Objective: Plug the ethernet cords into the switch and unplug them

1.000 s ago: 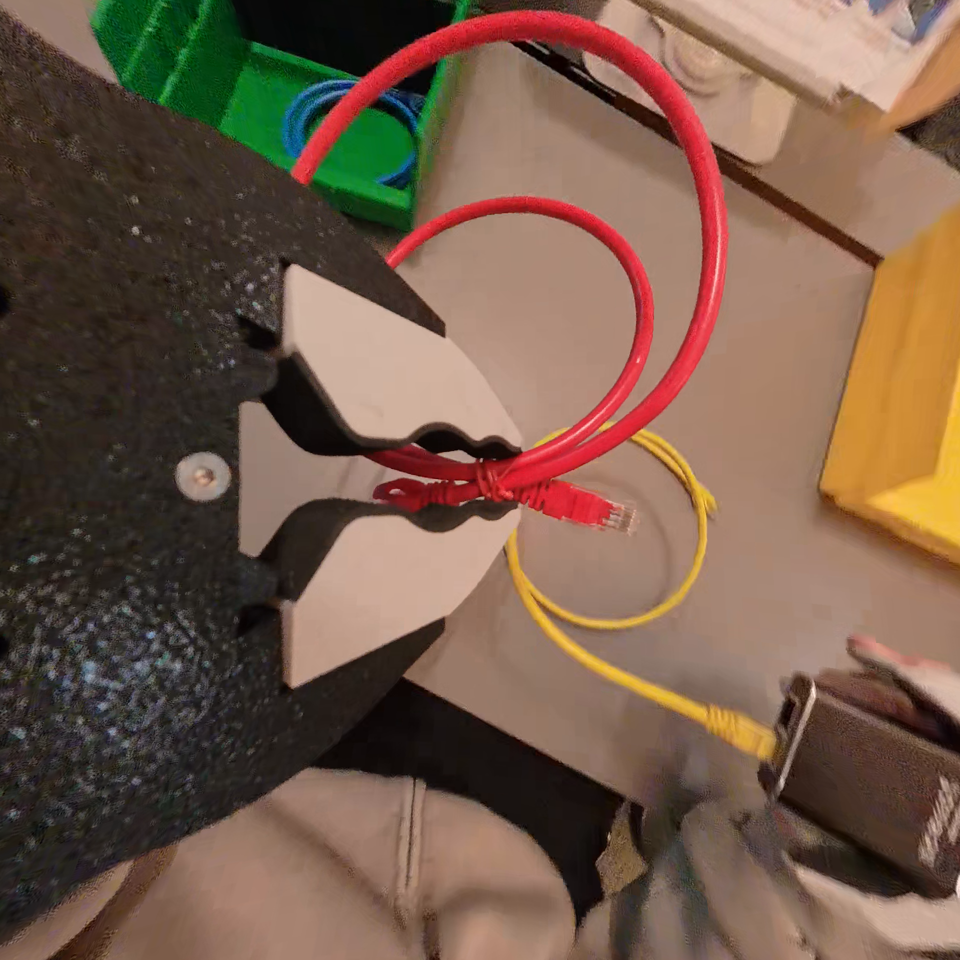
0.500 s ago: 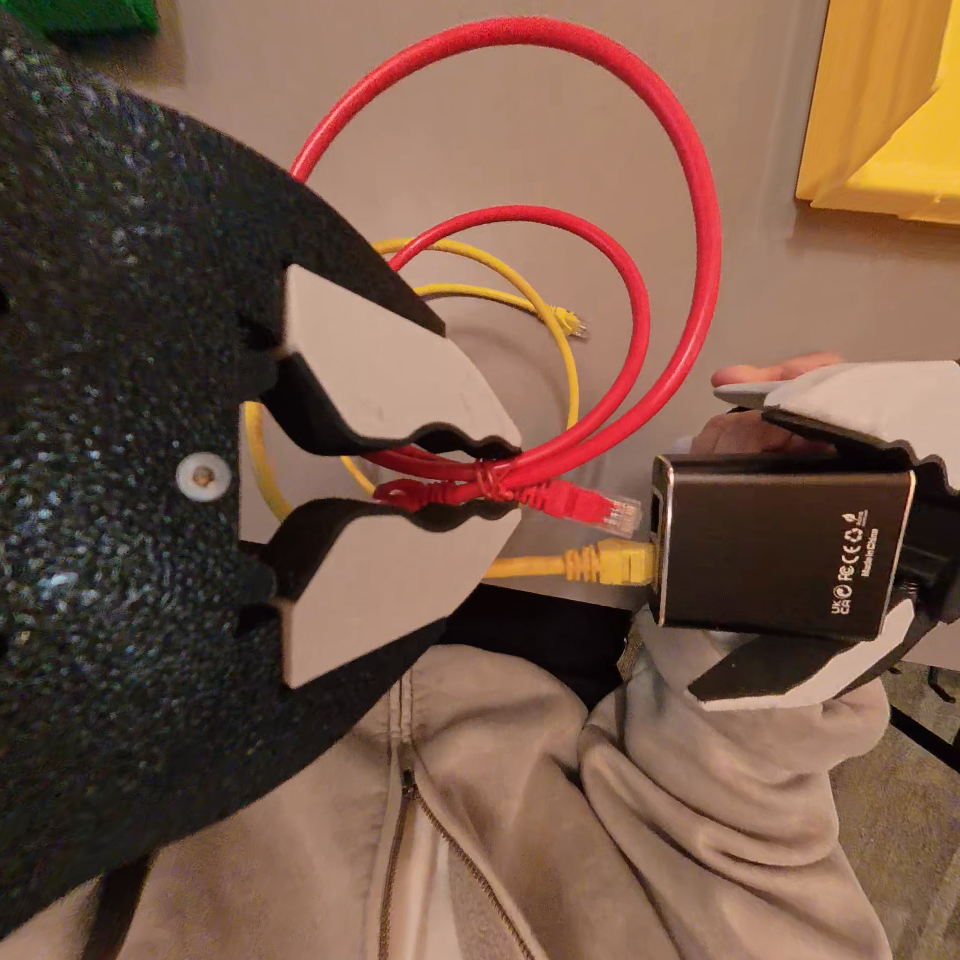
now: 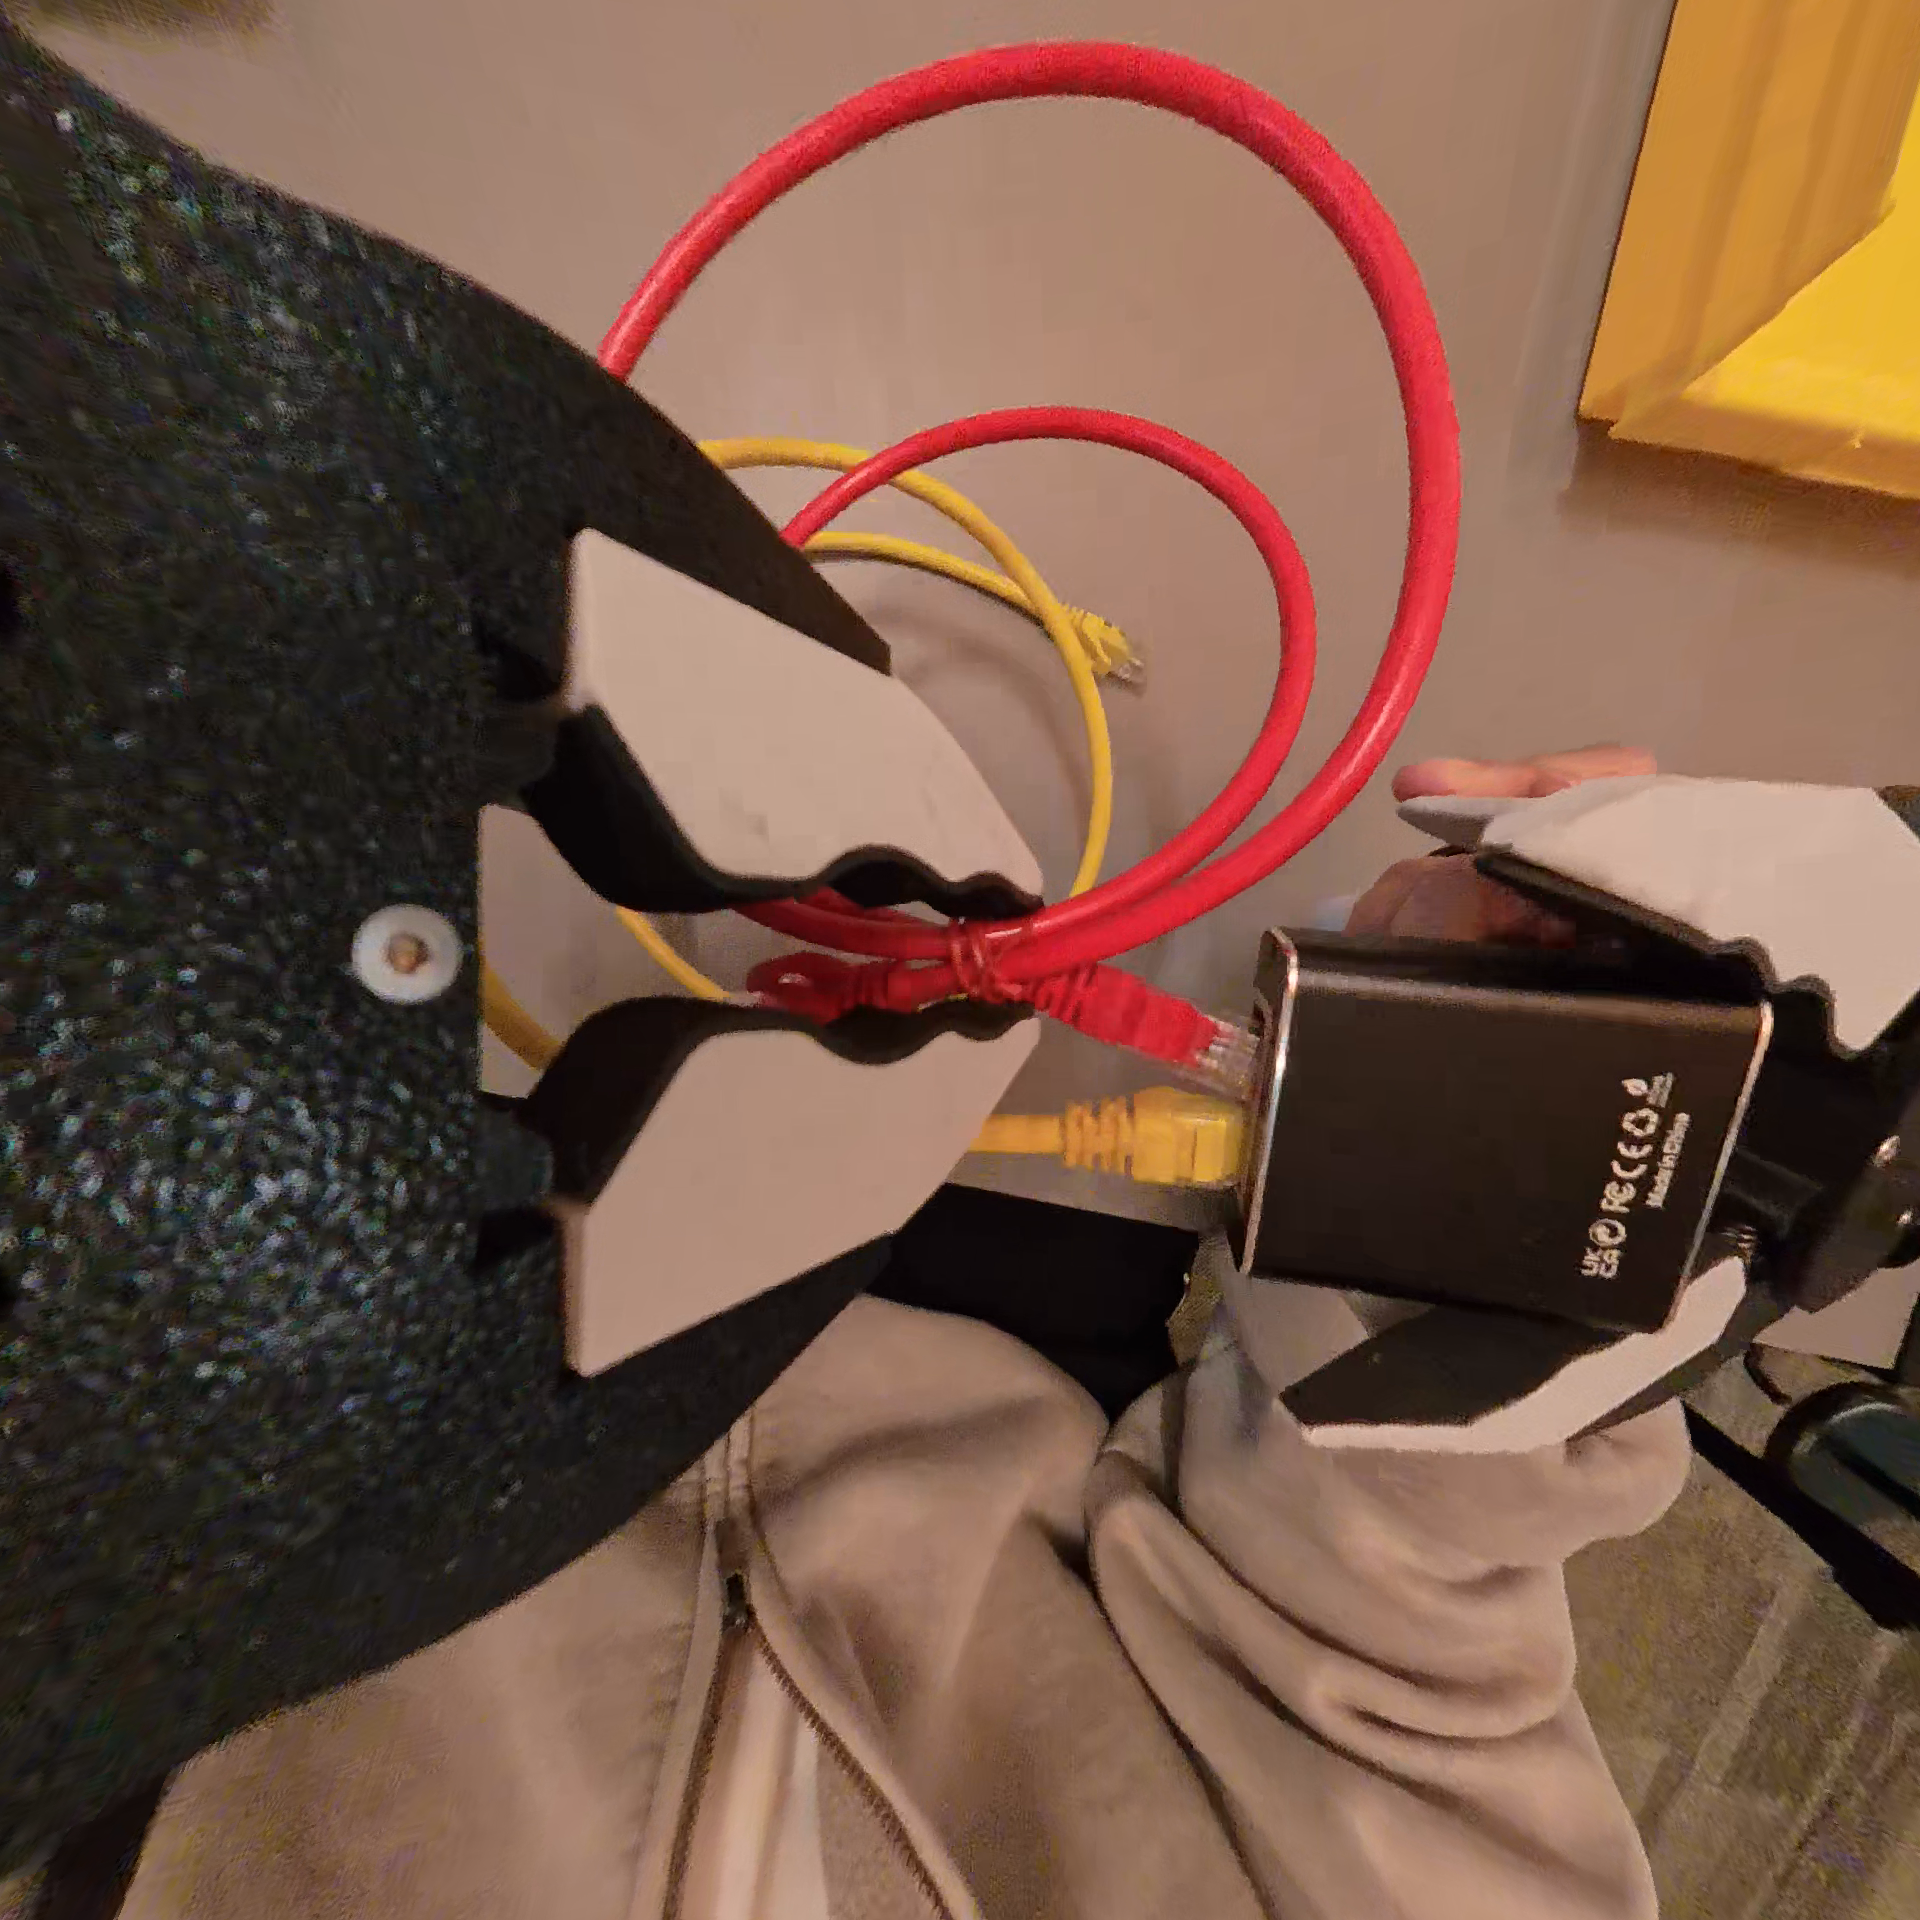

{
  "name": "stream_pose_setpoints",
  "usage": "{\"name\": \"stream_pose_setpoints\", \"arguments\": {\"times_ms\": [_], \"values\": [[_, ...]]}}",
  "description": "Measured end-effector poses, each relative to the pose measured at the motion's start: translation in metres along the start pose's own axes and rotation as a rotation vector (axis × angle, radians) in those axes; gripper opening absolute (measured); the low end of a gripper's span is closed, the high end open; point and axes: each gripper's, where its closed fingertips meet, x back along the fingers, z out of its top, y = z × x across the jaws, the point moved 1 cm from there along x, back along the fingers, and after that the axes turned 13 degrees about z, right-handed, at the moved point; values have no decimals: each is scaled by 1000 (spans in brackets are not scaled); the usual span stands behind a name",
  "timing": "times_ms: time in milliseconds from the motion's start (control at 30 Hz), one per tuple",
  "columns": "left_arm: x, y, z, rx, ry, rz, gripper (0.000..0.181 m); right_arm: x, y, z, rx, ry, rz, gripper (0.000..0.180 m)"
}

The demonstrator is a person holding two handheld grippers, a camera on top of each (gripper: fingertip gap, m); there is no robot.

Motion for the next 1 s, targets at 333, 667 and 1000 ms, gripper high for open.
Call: {"name": "stream_pose_setpoints", "arguments": {"times_ms": [333,667,1000], "values": [[6,-22,-1,-19,60,209,14,7,20,-28,-129,-193,-138,77],[7,-30,-4,-14,52,246,14,7,23,-42,-128,-394,-208,78],[10,-34,-2,-78,-24,256,14,11,24,-51,-156,-519,-241,78]]}}
